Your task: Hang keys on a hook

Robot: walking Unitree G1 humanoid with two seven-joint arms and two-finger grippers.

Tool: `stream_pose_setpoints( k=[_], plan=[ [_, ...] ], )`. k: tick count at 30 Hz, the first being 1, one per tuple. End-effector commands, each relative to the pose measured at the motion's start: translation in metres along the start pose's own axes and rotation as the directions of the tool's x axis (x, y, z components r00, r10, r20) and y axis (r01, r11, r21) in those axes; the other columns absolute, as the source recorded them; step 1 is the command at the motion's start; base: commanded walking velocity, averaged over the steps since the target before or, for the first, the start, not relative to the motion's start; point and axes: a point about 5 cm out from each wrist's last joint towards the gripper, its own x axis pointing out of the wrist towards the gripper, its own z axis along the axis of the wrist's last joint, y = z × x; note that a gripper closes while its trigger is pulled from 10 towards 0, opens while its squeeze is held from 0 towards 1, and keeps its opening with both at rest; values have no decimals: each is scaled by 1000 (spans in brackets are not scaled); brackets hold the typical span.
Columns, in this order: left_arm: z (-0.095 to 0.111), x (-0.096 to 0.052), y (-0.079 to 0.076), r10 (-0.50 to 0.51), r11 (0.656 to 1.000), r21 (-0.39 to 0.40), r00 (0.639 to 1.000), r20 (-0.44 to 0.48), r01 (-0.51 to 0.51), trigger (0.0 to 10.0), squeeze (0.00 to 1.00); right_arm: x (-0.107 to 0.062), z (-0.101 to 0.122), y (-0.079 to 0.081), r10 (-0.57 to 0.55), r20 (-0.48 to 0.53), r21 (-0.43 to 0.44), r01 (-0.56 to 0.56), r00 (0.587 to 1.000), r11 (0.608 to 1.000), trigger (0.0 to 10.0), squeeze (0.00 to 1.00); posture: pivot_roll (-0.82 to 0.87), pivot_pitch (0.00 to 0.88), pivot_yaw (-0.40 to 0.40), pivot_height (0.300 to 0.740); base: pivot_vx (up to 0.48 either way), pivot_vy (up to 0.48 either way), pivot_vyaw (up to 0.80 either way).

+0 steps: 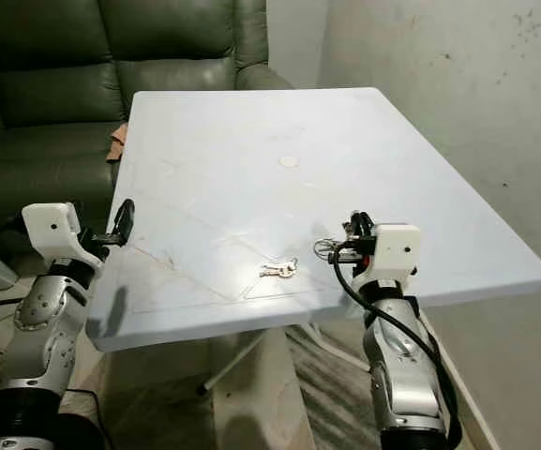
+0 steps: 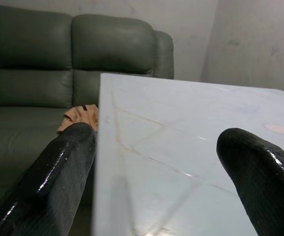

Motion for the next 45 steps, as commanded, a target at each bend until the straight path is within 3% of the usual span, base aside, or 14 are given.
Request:
stream_pose_setpoints(
  k=[1,26,32,45],
  plan=[
    [3,1,5,17,1000,11,1000,5,-17,10000,0,0,0,4,13,4,8,-13,1000,1000,10000,0,10,0,-8,740,0,0,-769],
    [5,2,1,-23,997,68,1000,10,22,10000,0,0,0,6,14,1,9,-14,1000,1000,10000,0,14,0,-9,740,0,0,-767],
    [5,3,2,7,998,67,1000,3,-8,10000,0,0,0,6,12,0,8,-12,1000,1000,10000,0,16,0,-10,740,0,-357,-766],
    [0,4,2,59,997,52,997,-47,-56,10000,0,-2,-1,4,-5,-10,6,5,1000,1000,10000,0,15,0,-9,740,0,0,-765]
  ],
)
